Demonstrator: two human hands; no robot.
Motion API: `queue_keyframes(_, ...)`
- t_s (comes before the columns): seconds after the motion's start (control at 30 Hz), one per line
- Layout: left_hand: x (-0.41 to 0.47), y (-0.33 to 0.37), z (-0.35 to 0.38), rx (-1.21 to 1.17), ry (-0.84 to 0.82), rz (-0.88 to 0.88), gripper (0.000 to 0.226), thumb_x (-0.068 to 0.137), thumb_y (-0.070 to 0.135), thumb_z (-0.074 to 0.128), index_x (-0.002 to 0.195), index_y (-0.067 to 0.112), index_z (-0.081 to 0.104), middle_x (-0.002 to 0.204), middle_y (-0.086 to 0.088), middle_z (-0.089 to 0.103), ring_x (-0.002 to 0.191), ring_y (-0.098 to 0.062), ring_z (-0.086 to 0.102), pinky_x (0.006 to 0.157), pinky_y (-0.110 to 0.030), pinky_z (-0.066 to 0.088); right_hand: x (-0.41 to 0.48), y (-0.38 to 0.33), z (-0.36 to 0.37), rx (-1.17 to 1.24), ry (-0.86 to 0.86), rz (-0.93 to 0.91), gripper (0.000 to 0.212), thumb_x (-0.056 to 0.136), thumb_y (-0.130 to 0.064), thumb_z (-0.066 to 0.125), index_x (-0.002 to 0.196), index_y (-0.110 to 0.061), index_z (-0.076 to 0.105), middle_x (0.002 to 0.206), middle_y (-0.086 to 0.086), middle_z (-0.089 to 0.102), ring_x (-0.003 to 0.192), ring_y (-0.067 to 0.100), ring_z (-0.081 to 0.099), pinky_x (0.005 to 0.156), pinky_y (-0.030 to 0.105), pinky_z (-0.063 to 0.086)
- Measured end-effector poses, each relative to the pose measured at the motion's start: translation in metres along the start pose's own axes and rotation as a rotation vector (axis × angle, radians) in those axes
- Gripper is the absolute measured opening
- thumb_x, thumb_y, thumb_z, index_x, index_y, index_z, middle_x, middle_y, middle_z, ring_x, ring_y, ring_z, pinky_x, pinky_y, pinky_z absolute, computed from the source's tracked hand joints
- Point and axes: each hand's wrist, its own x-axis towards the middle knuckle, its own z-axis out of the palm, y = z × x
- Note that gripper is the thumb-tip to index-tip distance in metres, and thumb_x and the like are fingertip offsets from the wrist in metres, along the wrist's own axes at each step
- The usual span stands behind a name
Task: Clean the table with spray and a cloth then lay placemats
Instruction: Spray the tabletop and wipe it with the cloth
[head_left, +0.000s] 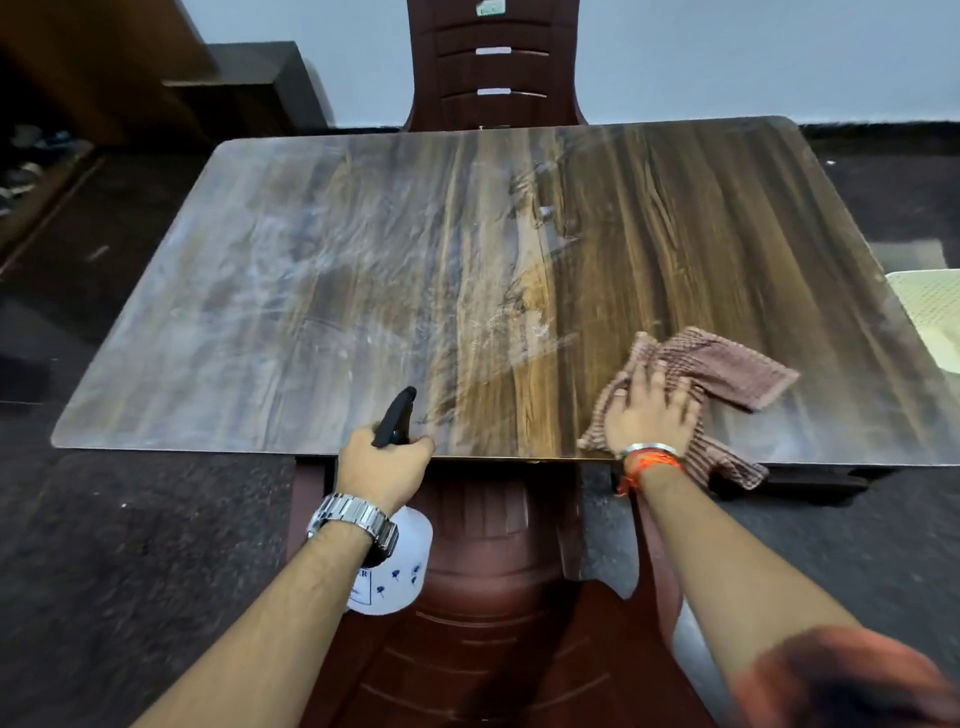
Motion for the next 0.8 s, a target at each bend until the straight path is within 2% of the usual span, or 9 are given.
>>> queue_keyframes(0.07,0.001,-0.001,-0.007,0.01,-0.007,-0.003,0.024,0.061,0.036,0.071,0.061,0.017,0.056,0.05,0.001,0.049,0.05,-0.023,0.047,0.053,-0.028,0.042,-0.014,-0.052,0.012,-0.062,-0.051,-0.218,0.067,0.083,-0.043,0.024,0.148,-0.027,0.03,0.157,0.001,0.024,0.143,0.036,0.018,0.114,0.051,0.009)
queue_keyframes(0.23,0.003,-0.003,-0.023,-0.022,0.036,-0.02,0.028,0.066,0.027,0.075,0.055,0.013,0.054,0.048,0.0,0.052,0.05,-0.024,0.051,0.052,-0.025,0.04,-0.088,-0.166,0.046,-0.214,-0.289,-1.023,0.057,0.096,-0.041,0.031,0.15,-0.026,0.023,0.16,-0.003,0.014,0.147,0.028,0.007,0.118,0.046,0.005)
queue_keyframes(0.33,0.006,-0.008,-0.035,-0.024,0.062,0.003,0.024,0.068,0.025,0.076,0.056,0.01,0.062,0.05,-0.003,0.061,0.052,-0.027,0.059,0.051,-0.025,0.045,-0.115,-0.187,0.057,-0.16,-0.317,-1.171,0.055,0.094,-0.033,0.044,0.146,-0.019,0.034,0.156,0.001,0.028,0.145,0.026,0.017,0.118,0.042,0.008)
queue_keyframes(0.43,0.015,-0.017,-0.051,-0.06,0.031,-0.015,0.029,0.063,0.036,0.077,0.056,0.012,0.063,0.048,-0.003,0.062,0.053,-0.028,0.06,0.055,-0.03,0.047,-0.11,-0.19,0.052,0.136,-0.348,-1.084,0.046,0.087,-0.013,0.053,0.133,-0.019,0.054,0.137,0.005,0.054,0.126,0.028,0.049,0.107,0.037,0.035)
queue_keyframes(0.5,0.022,-0.024,-0.066,-0.091,0.007,-0.024,0.029,0.061,0.039,0.079,0.056,0.014,0.065,0.05,-0.001,0.062,0.054,-0.027,0.059,0.057,-0.029,0.048,-0.108,-0.2,0.037,0.495,-0.371,-0.784,0.036,0.087,-0.008,0.052,0.118,-0.022,0.065,0.122,0.002,0.066,0.113,0.024,0.06,0.1,0.033,0.045)
queue_keyframes(0.6,0.033,-0.037,-0.095,-0.088,-0.037,-0.004,0.029,0.064,0.037,0.079,0.062,0.011,0.067,0.051,-0.001,0.061,0.054,-0.025,0.059,0.055,-0.027,0.047,-0.111,-0.225,0.019,1.005,-0.316,-0.373,0.022,0.094,-0.007,0.052,0.106,-0.017,0.068,0.104,0.002,0.069,0.1,0.017,0.064,0.094,0.031,0.047)
queue_keyframes(0.7,0.051,-0.047,-0.134,-0.059,-0.082,0.029,0.038,0.067,0.038,0.076,0.07,0.002,0.066,0.053,-0.004,0.058,0.054,-0.025,0.057,0.054,-0.027,0.045,-0.122,-0.254,0.006,1.092,-0.29,-0.184,0.011,0.091,-0.015,0.06,0.098,-0.024,0.062,0.084,0.0,0.065,0.063,0.005,0.054,0.064,0.026,0.043)
queue_keyframes(0.77,0.062,-0.052,-0.16,-0.049,-0.099,0.062,0.041,0.064,0.039,0.074,0.071,-0.001,0.066,0.052,-0.003,0.056,0.053,-0.024,0.054,0.056,-0.029,0.046,-0.126,-0.269,-0.001,1.14,-0.329,-0.14,0.012,0.087,-0.012,0.066,0.089,-0.023,0.063,0.075,0.0,0.065,0.058,0.008,0.053,0.06,0.026,0.044)
queue_keyframes(0.8,0.068,-0.054,-0.173,-0.047,-0.106,0.075,0.039,0.062,0.039,0.073,0.069,0.001,0.066,0.052,-0.001,0.055,0.053,-0.024,0.054,0.056,-0.03,0.047,-0.129,-0.277,-0.006,1.187,-0.332,-0.125,0.015,0.086,-0.007,0.067,0.085,-0.022,0.064,0.075,0.001,0.066,0.063,0.011,0.057,0.065,0.027,0.048)
